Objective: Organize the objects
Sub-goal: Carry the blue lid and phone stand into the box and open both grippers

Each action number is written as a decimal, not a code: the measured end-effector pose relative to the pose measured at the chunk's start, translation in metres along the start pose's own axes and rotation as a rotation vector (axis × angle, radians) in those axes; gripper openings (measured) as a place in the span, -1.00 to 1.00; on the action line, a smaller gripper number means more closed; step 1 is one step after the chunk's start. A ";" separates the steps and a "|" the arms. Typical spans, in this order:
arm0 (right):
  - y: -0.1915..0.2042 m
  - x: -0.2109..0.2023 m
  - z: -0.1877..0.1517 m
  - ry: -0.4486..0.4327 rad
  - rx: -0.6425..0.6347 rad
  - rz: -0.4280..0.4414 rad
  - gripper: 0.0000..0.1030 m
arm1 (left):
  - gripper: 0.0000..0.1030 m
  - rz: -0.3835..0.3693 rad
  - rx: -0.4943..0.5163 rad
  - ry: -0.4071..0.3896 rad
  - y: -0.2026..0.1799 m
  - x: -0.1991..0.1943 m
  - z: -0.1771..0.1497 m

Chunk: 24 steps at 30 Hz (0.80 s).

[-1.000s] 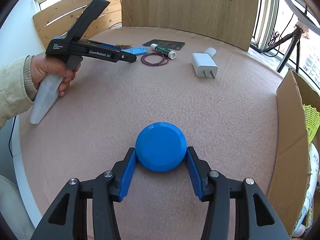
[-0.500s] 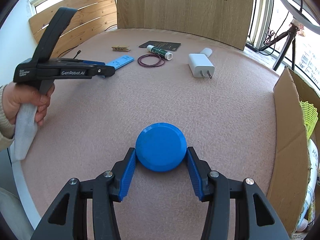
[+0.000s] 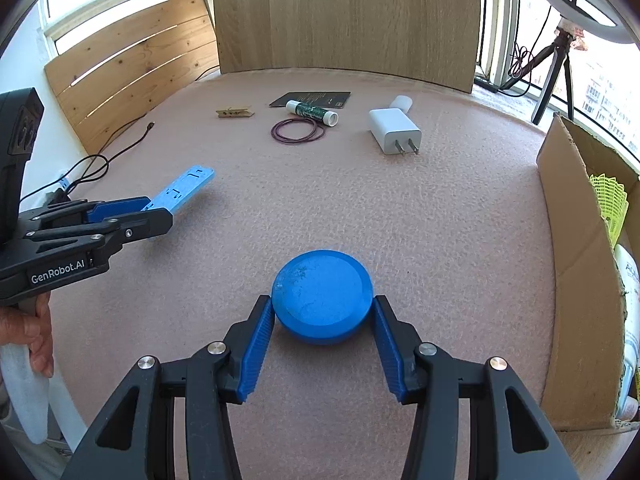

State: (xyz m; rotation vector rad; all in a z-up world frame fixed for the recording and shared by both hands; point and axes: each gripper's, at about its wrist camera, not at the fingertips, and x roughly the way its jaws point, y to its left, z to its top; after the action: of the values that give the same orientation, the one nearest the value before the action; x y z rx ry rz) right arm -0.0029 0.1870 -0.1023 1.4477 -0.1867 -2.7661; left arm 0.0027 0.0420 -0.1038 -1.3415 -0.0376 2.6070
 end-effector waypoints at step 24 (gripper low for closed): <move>0.010 -0.056 0.031 -0.163 -0.007 0.005 -0.12 | -0.24 -0.018 0.009 -0.139 -0.031 -0.071 0.029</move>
State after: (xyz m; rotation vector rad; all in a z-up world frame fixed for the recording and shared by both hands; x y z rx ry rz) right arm 0.0031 0.1843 -0.0377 1.2173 -0.1827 -2.8777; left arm 0.0248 0.0601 -0.0263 -1.1498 -0.0586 2.6767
